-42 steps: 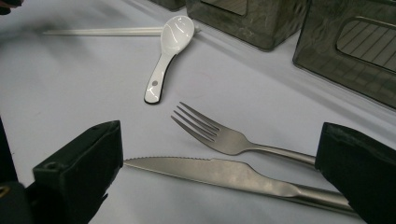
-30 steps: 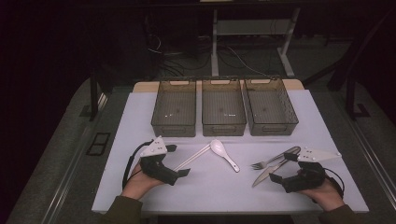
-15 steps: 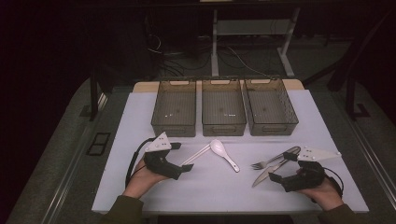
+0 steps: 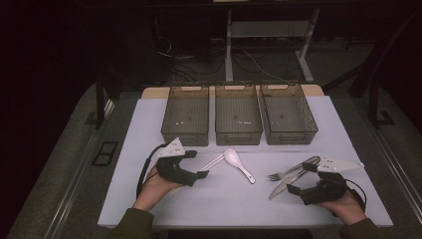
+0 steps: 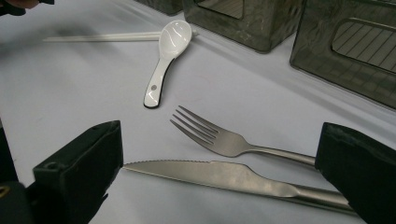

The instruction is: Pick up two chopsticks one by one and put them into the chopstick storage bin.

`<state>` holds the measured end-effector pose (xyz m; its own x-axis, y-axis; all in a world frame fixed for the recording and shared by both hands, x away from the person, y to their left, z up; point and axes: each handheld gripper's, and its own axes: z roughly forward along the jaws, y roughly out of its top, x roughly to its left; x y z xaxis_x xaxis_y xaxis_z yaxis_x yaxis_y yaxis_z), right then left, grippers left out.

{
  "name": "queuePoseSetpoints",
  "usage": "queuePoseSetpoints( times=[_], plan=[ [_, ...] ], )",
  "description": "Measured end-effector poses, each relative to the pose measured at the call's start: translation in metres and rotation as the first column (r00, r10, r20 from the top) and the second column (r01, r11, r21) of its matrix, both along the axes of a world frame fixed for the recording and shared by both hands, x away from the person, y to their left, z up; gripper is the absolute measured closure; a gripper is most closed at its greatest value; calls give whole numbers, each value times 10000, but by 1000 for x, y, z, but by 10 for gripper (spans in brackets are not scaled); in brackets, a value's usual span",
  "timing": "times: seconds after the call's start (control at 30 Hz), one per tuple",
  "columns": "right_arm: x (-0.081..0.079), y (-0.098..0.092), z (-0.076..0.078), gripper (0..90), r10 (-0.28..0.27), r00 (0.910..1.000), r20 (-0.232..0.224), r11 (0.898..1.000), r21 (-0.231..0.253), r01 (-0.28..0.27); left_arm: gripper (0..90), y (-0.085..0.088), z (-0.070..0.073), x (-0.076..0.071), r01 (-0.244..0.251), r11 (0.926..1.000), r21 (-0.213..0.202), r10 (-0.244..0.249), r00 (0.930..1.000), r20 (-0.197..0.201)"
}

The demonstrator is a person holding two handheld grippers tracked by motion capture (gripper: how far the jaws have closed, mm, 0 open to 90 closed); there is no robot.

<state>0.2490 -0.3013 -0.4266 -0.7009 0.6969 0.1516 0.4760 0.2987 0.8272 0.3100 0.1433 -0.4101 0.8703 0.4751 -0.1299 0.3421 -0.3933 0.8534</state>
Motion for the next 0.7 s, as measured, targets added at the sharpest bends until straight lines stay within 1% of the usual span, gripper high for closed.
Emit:
queuePoseSetpoints(
  times=[0.17, 0.37, 0.6, 0.63, 0.7],
  plan=[
    [0, -1, 0, 10, -12, 10000, -11, 10000, 47, 12, 195, -2, 0, 6, -56, 10000, -30, 56, 10000, -31],
    [0, -1, 0, 11, -38, 10000, 44, 10000, 78, 37, 241, -7, 1, 13, 66, 9999, 93, -66, 10000, 40],
    [1, -1, 0, 10, -54, 10000, 58, 10000, 79, 54, 291, -15, 0, 22, 145, 9999, 90, -145, 9999, 64],
    [1, -1, 0, 11, -65, 10000, 19, 9999, 101, 65, 308, -17, 0, 23, 163, 9998, 118, -164, 9998, 69],
    [1, -1, 0, 10, -89, 10000, 19, 9999, 128, 89, 316, -19, 0, 25, 196, 9996, 193, -197, 9998, 43]
  ],
)
